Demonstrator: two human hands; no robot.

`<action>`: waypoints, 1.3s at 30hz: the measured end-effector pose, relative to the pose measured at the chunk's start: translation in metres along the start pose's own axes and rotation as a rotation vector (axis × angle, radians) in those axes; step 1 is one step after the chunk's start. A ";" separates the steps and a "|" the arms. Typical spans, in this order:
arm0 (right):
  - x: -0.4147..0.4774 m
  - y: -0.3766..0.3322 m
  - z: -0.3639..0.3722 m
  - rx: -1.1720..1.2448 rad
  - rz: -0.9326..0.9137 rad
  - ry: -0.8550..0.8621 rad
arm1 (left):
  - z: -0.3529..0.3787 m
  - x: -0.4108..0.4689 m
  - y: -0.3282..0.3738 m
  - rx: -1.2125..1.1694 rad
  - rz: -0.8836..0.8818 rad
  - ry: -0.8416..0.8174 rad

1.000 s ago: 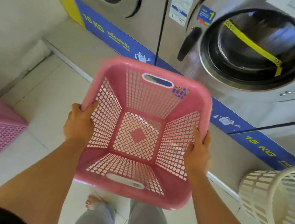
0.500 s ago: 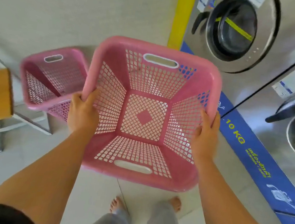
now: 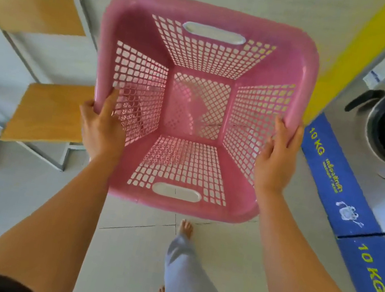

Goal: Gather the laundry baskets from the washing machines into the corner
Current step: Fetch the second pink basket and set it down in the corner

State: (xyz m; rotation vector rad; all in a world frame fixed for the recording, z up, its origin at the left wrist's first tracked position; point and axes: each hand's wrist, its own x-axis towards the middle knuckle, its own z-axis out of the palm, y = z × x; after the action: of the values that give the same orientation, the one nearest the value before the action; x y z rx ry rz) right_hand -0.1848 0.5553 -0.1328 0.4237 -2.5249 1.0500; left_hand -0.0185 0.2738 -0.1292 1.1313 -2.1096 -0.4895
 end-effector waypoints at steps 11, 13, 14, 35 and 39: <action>0.104 -0.047 0.151 0.055 -0.075 -0.193 | 0.062 0.120 -0.046 0.123 -0.143 -0.002; 0.117 -0.047 0.177 0.046 -0.084 -0.243 | 0.077 0.133 -0.054 0.149 -0.142 -0.025; 0.122 -0.047 0.189 0.039 -0.080 -0.265 | 0.083 0.140 -0.059 0.161 -0.152 -0.037; 0.187 -0.021 0.435 -0.241 0.015 -0.664 | 0.242 0.275 -0.180 0.299 -0.307 -0.603; 0.180 0.006 0.468 -0.247 0.055 -0.729 | 0.278 0.276 -0.196 0.353 -0.333 -0.689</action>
State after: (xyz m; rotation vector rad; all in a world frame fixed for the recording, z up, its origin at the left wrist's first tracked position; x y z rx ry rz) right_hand -0.4504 0.1969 -0.3617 0.7774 -3.2647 0.6518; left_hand -0.2121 -0.0625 -0.3328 1.7166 -2.6756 -0.7651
